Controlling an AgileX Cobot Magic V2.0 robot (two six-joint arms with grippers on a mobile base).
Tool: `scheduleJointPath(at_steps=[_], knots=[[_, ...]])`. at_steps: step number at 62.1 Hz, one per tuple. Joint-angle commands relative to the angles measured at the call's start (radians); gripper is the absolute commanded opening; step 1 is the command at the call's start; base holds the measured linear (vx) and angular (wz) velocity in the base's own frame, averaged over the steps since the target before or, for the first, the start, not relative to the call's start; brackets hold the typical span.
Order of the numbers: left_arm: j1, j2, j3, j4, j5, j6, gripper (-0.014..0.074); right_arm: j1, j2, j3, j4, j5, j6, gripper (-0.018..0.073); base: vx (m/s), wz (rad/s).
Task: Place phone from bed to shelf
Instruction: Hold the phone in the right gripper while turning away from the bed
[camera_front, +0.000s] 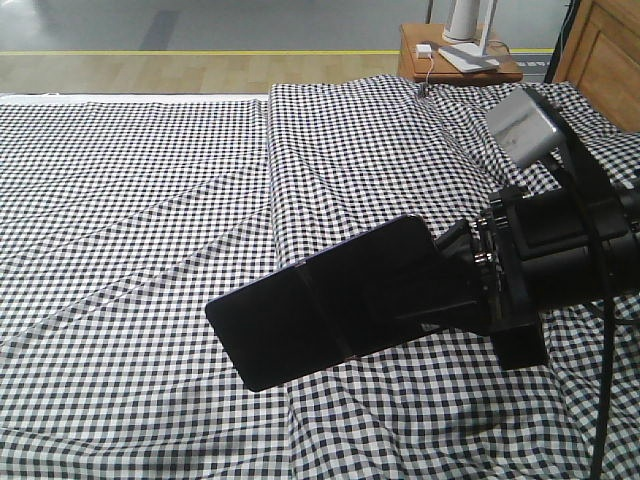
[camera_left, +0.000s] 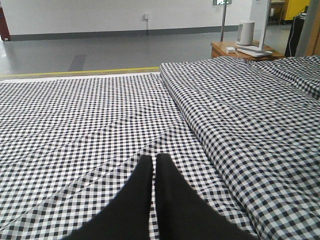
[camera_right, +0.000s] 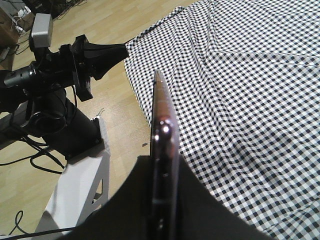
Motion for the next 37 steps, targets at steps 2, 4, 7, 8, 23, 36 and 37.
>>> scheduleJointPath(at_steps=[2,4,7,8,23,36,37], knots=[[-0.004,-0.005,0.003,-0.009,-0.074,-0.004,0.0001,-0.002,-0.025,-0.026,0.095,0.07,-0.007,-0.0001,0.0,0.01],[-0.004,-0.005,0.003,-0.009,-0.074,-0.004,0.0001,-0.002,-0.025,-0.026,0.095,0.07,-0.007,-0.0001,0.0,0.02],[-0.004,-0.005,0.003,-0.009,-0.074,-0.004,0.0001,-0.002,-0.025,-0.026,0.095,0.07,-0.007,-0.0001,-0.01,0.04],[-0.004,-0.005,0.003,-0.009,-0.074,-0.004,0.0001,-0.002,-0.025,-0.026,0.095,0.07,-0.007,-0.0001,-0.01,0.05],[-0.004,-0.005,0.003,-0.009,-0.074,-0.004,0.0001,-0.002,-0.025,-0.026,0.095,0.07,-0.007,-0.0001,-0.04,0.14],[-0.004,-0.005,0.003,-0.009,-0.074,-0.004,0.0001,-0.002,-0.025,-0.026,0.095,0.07,-0.007,-0.0001,-0.07,0.26],[-0.004,-0.005,0.003,-0.009,-0.074,-0.004,0.0001,-0.002,-0.025,-0.026,0.095,0.07,-0.007,-0.0001,-0.07,0.31]])
